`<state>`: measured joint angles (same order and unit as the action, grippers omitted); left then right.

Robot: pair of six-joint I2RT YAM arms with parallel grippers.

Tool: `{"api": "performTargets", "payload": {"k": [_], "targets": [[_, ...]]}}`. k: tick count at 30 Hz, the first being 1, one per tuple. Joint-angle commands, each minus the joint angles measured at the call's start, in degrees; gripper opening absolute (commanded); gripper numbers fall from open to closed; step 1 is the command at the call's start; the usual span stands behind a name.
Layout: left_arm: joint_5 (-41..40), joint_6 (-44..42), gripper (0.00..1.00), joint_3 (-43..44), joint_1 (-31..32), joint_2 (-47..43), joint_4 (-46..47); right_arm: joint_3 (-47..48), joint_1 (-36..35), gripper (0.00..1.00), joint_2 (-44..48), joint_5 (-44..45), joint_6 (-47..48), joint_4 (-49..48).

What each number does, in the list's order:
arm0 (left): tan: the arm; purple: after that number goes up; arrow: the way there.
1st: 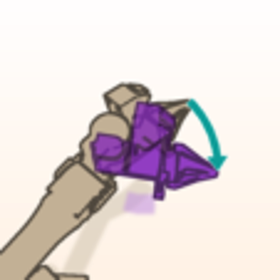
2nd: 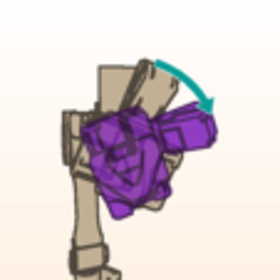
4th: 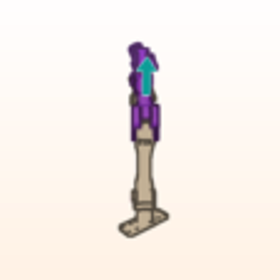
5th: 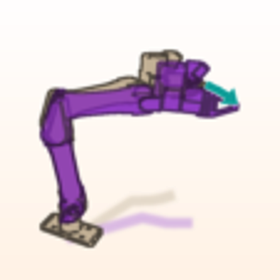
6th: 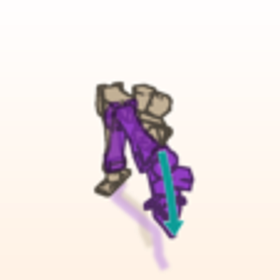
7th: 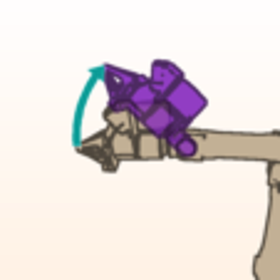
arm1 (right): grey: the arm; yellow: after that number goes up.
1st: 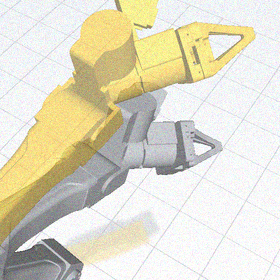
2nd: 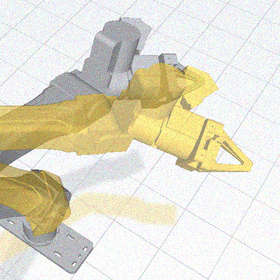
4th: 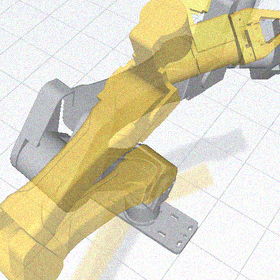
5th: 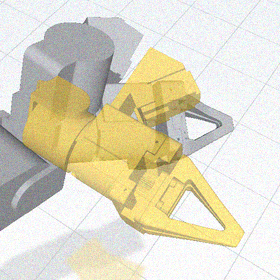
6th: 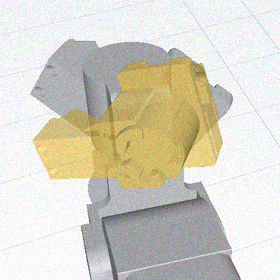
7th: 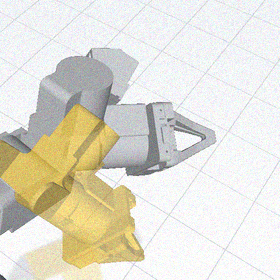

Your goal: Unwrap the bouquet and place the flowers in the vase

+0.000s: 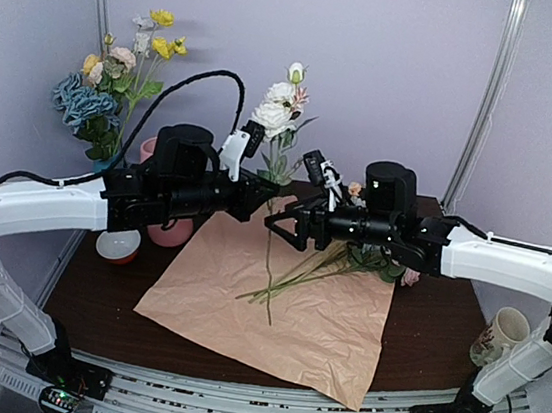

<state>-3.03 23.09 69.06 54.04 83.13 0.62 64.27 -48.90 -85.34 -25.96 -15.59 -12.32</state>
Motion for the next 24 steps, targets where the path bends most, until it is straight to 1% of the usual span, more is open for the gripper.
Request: {"api": "performTargets", "payload": {"k": [1, 3, 4, 7, 11, 13, 18, 24], "targets": [[-10.17, -5.73, 0.00, 6.00, -1.24, -3.33, -2.39, -2.94, -0.27, 0.94, 3.42, 4.77, -0.06, -1.85], [-13.31, -8.03, 0.00, 8.48, -2.24, -3.92, -4.88, -4.24, -0.23, 0.99, 4.33, 4.81, -0.19, -2.41], [-14.13, -9.07, 0.00, 9.70, -2.80, -4.33, -5.62, -4.97, -0.28, 1.00, 4.79, 4.88, -0.29, -2.68], [-18.37, -12.39, 0.00, 13.65, -4.71, -5.79, -7.95, -6.66, -0.23, 1.00, 5.72, 5.31, -0.69, -3.07], [-21.60, -15.70, 0.00, 20.29, -8.14, -7.40, -10.95, -8.12, -0.28, 1.00, 6.20, 5.71, -1.08, -3.55], [-24.26, -17.67, 0.00, 23.31, -8.73, -8.19, -11.75, -8.49, -0.22, 1.00, 6.09, 6.01, -1.27, -3.66], [-30.51, -23.89, 0.00, 28.53, -9.12, -10.35, -10.46, -8.56, -0.16, 1.00, 5.34, 6.47, -1.62, -3.67], [-36.62, -29.28, 0.00, 29.89, -10.28, -12.69, -6.49, -8.69, -0.17, 1.00, 4.01, 6.37, -2.38, -4.19]]}}
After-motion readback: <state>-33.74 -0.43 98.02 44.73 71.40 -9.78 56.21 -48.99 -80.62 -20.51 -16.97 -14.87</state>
